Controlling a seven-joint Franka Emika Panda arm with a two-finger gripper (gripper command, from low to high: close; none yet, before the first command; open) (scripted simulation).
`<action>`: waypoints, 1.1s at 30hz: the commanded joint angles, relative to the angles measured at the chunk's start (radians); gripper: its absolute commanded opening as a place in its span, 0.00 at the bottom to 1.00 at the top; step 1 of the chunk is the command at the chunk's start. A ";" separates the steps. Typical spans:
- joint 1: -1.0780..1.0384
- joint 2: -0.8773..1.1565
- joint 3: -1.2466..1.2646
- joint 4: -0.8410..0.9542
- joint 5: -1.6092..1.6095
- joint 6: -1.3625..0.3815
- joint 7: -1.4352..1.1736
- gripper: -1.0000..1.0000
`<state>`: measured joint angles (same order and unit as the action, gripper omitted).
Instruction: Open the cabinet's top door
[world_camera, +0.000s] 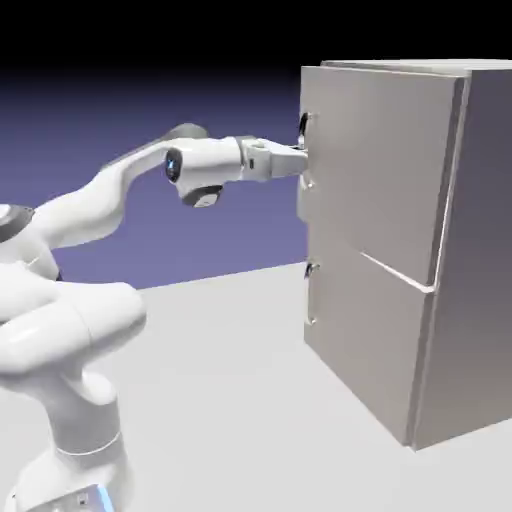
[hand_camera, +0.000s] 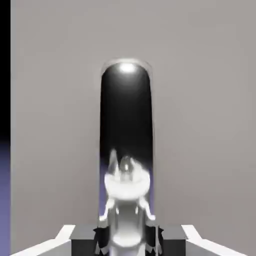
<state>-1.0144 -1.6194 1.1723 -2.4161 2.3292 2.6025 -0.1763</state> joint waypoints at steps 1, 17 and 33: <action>0.028 -0.007 -0.015 -0.036 0.014 -0.031 -0.025 0.00; 0.375 -0.067 -0.454 -0.553 -0.138 -0.589 -0.338 0.00; 0.316 0.067 -1.034 -0.638 -0.622 -0.998 -0.542 0.00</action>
<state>-0.6987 -1.5520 0.1384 -3.0547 1.7073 1.6036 -0.7179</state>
